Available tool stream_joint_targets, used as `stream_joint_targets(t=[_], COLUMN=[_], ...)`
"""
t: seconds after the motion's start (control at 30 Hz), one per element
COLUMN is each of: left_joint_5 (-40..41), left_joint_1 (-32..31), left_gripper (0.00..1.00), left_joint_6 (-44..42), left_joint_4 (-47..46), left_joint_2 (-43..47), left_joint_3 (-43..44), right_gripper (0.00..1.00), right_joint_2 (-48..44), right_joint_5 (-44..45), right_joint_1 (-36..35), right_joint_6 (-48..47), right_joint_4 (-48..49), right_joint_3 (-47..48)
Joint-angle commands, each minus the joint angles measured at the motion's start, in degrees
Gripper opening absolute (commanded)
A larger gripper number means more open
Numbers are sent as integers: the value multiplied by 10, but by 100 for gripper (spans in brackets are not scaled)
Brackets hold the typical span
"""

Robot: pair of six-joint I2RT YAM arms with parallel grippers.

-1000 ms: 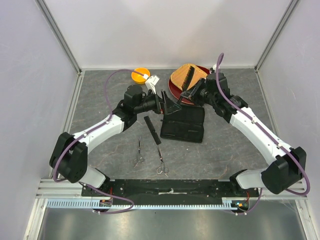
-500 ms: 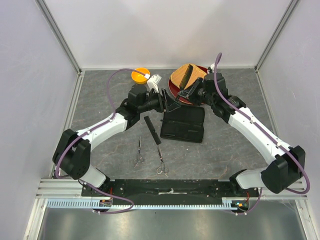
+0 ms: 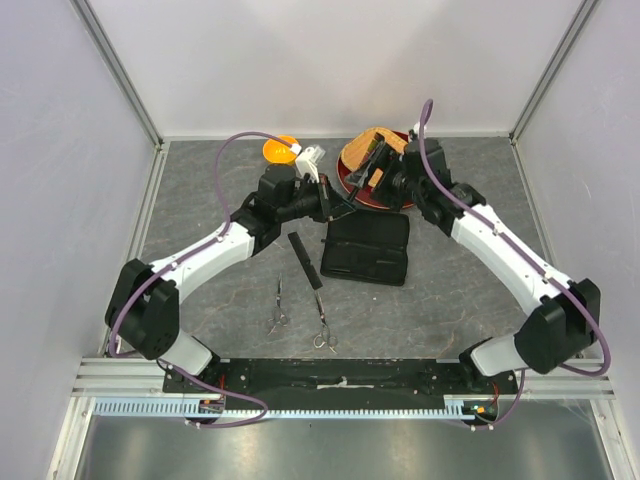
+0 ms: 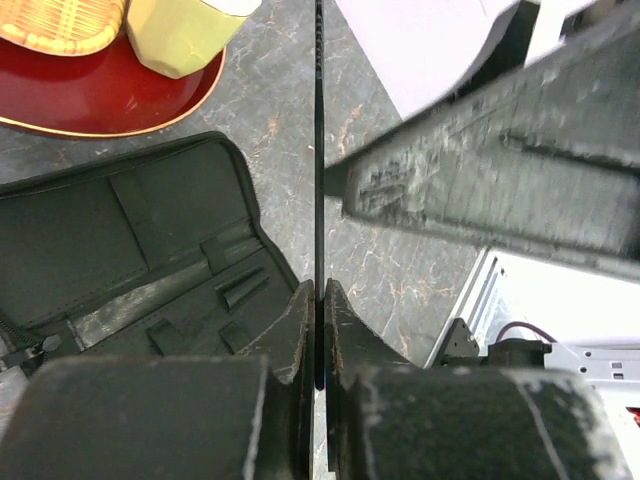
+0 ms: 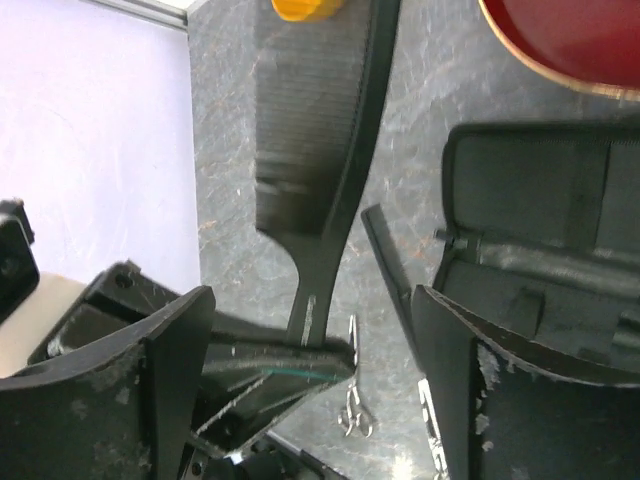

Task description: Sort the hair-cutting tools

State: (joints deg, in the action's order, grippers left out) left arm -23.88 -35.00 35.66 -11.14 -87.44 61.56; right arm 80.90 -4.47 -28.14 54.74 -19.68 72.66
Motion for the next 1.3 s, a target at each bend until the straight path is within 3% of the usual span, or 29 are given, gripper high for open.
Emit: stream_joint_targets(t=[0.0,0.1,0.2,0.43,0.63,0.87,1.27], left_joint_5=[24,17,-50,-341,-463,-469,-452], left_joint_1=[1,7,31,122,132,131,131], left_gripper=[2,2,2,2,2,2,2], left_joint_6=[-62,-95,-117,-160,-241,-320,-394], left_joint_4=[74,134,179,281,385,461,539], left_joint_2=[29,45,62,90,91,83,43], left_joint_3=[45,61,73,103,145,161,221], right_gripper=[95,98,98,98,98,98,86], right_joint_2=[37,47,52,81,78,66,27], right_joint_5=[-82,-150,-228,-450,-565,-579,-618], right_joint_1=[56,119,166,201,198,161,145], right_joint_6=[-101,-171,-233,-350,-374,-376,-414], right_joint_4=[-32,-38,-56,-71,-62,-56,-72], right_joint_3=[96,128,164,220,229,209,158])
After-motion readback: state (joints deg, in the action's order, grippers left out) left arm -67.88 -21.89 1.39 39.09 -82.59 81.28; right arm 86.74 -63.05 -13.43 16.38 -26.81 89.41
